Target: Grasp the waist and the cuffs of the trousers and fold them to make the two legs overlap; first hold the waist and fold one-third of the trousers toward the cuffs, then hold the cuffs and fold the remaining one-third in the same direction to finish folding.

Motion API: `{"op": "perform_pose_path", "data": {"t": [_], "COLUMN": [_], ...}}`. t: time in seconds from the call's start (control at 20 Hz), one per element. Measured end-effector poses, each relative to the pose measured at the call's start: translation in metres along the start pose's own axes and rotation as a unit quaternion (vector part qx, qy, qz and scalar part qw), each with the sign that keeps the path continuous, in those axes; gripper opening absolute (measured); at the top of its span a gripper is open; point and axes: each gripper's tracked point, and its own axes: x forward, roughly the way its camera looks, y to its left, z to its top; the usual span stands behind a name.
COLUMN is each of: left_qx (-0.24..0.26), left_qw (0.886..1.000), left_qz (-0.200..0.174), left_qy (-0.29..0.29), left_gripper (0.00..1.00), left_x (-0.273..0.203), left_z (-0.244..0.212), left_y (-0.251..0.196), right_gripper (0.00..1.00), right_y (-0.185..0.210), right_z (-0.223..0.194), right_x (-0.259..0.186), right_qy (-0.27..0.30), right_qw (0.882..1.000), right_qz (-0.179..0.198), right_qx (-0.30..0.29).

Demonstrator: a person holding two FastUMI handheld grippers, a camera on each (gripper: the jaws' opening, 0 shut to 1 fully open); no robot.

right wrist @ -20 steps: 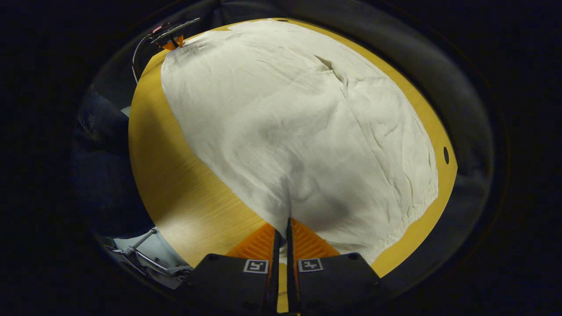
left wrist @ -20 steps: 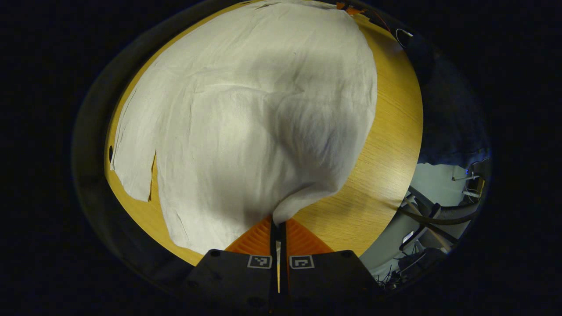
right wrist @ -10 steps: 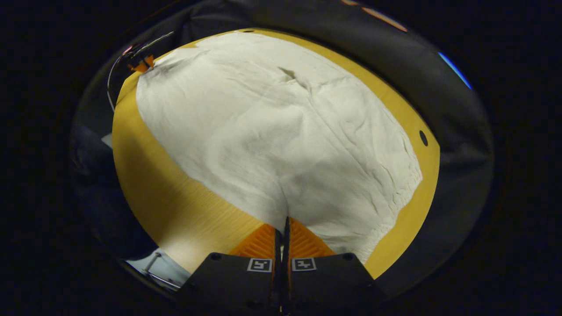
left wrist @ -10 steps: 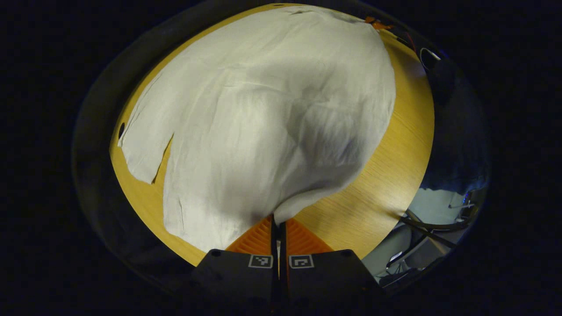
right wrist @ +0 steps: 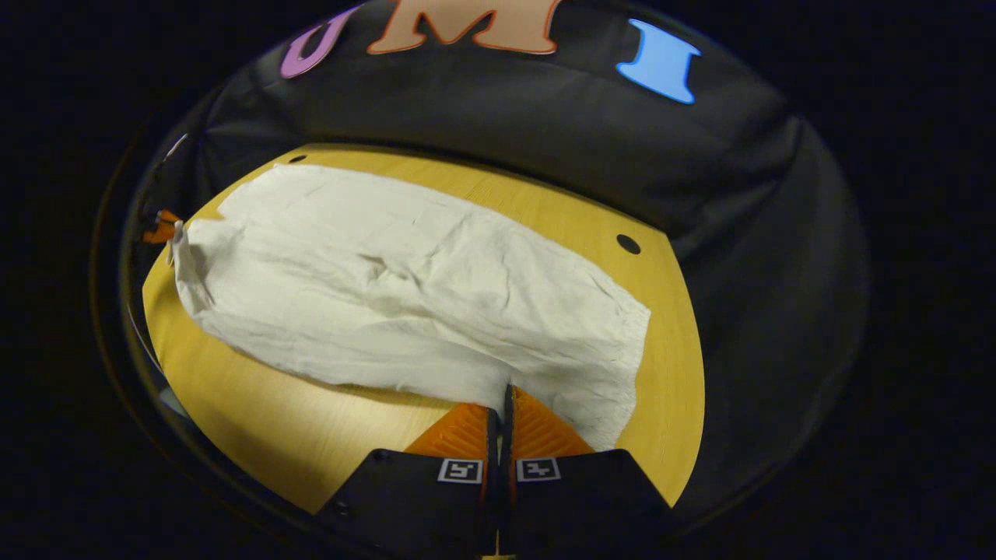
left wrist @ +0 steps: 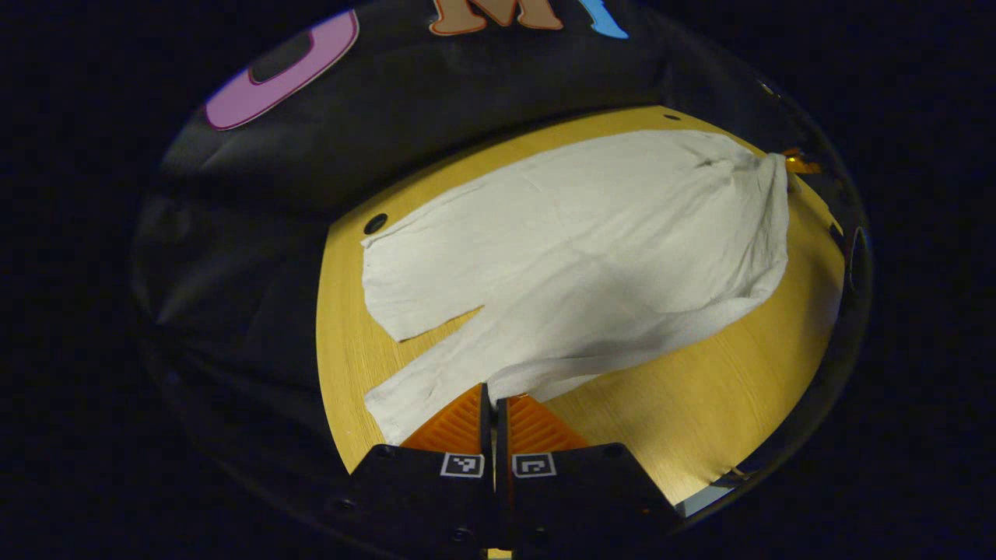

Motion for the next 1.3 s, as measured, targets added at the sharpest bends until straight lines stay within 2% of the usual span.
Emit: {"op": "perform_pose_path", "data": {"t": [0.15,0.2,0.25,0.3,0.4,0.55,0.75,0.8,1.05,1.2,1.25,1.3], "left_qx": [-0.059,-0.078,-0.093,-0.111,-0.147,-0.173,-0.192,-0.198,-0.223,-0.228,-0.233,-0.241], "left_qw": [0.995,0.992,0.988,0.983,0.972,0.961,0.957,0.956,0.954,0.954,0.953,0.951], "left_qz": [0.051,0.065,0.079,0.089,0.103,0.122,0.132,0.134,0.138,0.141,0.143,0.138], "left_qy": [-0.06,-0.079,-0.099,-0.117,-0.154,-0.177,-0.175,-0.171,-0.147,-0.132,-0.132,-0.135], "left_gripper": [0.0,0.0,0.0,0.0,0.0,0.0,0.0,0.0,0.0,0.01,0.06,0.08], "left_x": [0.026,-0.032,-0.001,0.002,-0.016,-0.023,0.023,0.044,0.064,0.062,0.06,0.061], "left_z": [0.076,0.064,0.1,0.132,0.179,0.223,0.247,0.246,0.241,0.245,0.248,0.249], "left_y": [0.015,0.025,0.021,0.03,0.033,0.046,0.053,0.059,0.068,0.068,0.067,0.064], "right_gripper": [0.0,0.02,0.02,0.02,0.02,0.02,0.02,0.02,0.02,0.11,0.18,0.18], "right_y": [-0.007,-0.008,-0.01,-0.014,-0.016,-0.022,-0.04,-0.041,-0.032,-0.024,-0.025,-0.024], "right_z": [0.045,0.059,0.073,0.087,0.117,0.152,0.17,0.166,0.146,0.141,0.14,0.143], "right_x": [0.006,0.01,0.017,0.026,0.04,0.062,0.116,0.132,0.194,0.206,0.208,0.208], "right_qy": [-0.052,-0.068,-0.08,-0.092,-0.116,-0.139,-0.128,-0.121,-0.083,-0.081,-0.086,-0.089], "right_qw": [0.996,0.994,0.991,0.989,0.983,0.975,0.972,0.972,0.979,0.983,0.983,0.982], "right_qz": [-0.031,-0.039,-0.047,-0.053,-0.062,-0.073,-0.085,-0.089,-0.077,-0.067,-0.062,-0.056], "right_qx": [0.064,0.08,0.093,0.106,0.128,0.157,0.18,0.179,0.171,0.153,0.153,0.157]}}
